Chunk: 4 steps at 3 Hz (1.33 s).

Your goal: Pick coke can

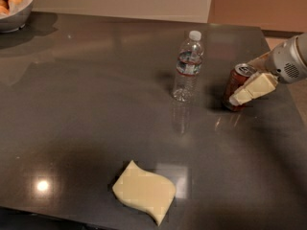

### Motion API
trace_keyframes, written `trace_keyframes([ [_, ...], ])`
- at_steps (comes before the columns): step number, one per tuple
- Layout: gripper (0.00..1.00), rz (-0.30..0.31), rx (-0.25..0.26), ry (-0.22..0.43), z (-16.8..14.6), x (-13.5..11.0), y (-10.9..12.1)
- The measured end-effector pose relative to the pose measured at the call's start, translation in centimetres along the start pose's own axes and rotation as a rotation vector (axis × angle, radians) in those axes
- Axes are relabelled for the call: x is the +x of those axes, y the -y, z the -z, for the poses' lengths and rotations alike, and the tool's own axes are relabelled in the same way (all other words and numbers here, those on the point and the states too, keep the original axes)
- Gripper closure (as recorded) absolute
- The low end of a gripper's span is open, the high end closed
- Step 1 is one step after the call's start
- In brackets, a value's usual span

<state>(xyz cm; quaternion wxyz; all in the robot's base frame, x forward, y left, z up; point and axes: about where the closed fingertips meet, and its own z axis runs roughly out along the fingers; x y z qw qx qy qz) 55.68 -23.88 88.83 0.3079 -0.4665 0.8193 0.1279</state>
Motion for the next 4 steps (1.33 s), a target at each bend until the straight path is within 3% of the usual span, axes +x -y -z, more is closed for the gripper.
trace_keyframes([
  [2,0.65,0.024,-0.046,0.048,0.2,-1.6,-1.5],
  [3,0.88,0.055,-0.084,0.084,1.5,-3.5,-3.1],
  [4,1.00,0.099,-0.144,0.114,2.7,-5.8,-5.1],
])
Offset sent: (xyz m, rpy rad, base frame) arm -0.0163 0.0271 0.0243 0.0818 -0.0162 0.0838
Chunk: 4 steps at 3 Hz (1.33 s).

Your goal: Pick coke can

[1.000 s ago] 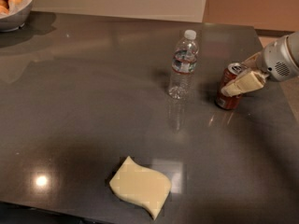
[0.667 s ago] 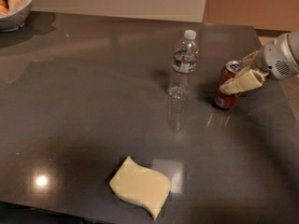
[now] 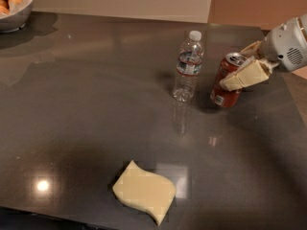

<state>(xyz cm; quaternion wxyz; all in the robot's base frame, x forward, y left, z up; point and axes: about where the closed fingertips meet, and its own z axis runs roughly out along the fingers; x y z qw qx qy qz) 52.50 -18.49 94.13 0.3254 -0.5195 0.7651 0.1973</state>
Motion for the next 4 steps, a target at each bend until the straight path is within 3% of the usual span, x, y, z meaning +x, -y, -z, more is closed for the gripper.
trace_keyframes([
  [2,1.00,0.080,-0.154,0.042,0.5,-4.2,-3.1],
  [3,1.00,0.126,-0.195,0.058,1.2,-5.7,-4.1],
  [4,1.00,0.126,-0.195,0.058,1.2,-5.7,-4.1],
])
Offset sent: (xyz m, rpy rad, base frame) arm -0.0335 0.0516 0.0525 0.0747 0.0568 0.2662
